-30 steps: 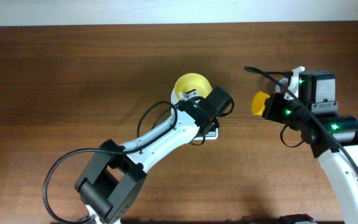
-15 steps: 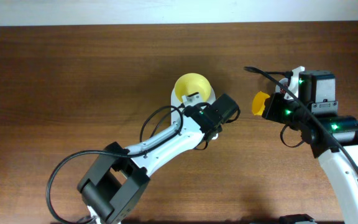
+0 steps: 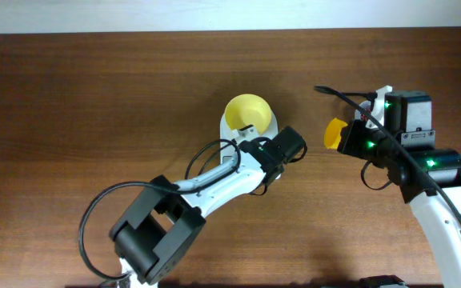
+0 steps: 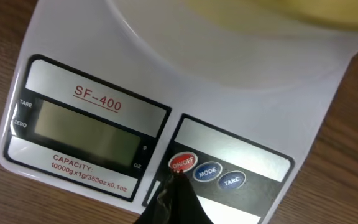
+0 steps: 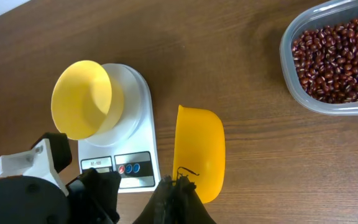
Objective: Scoop item into bowl and weigh 50g on scale
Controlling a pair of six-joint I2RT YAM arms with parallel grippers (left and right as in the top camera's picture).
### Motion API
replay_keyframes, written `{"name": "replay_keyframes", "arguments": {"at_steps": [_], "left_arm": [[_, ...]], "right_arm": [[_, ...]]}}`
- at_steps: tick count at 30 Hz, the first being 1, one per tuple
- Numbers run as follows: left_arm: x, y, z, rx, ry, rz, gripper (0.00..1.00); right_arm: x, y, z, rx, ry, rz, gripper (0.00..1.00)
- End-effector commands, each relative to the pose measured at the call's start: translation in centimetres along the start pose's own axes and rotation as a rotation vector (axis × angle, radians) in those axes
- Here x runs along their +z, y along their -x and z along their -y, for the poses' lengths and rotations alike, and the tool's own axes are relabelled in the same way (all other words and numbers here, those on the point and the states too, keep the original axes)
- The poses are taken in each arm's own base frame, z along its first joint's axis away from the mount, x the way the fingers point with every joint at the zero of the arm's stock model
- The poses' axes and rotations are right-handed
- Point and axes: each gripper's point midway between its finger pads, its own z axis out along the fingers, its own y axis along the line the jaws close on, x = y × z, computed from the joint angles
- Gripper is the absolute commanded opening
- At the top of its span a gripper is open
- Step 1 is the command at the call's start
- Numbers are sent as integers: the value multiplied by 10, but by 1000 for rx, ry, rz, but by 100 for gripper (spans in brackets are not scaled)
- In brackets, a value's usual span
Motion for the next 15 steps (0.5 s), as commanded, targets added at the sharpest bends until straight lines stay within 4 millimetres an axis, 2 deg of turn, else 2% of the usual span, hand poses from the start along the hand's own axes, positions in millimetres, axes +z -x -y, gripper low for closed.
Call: {"name": "replay_keyframes", "arguments": {"at_steps": [1, 15], "left_arm": [[4, -1, -4, -8, 17, 9, 0], [4, 4, 0, -22, 5, 38, 0]], "right_arm": [[-3, 6, -2, -17, -4, 18, 4], [-3, 6, -2, -17, -4, 16, 4]]}}
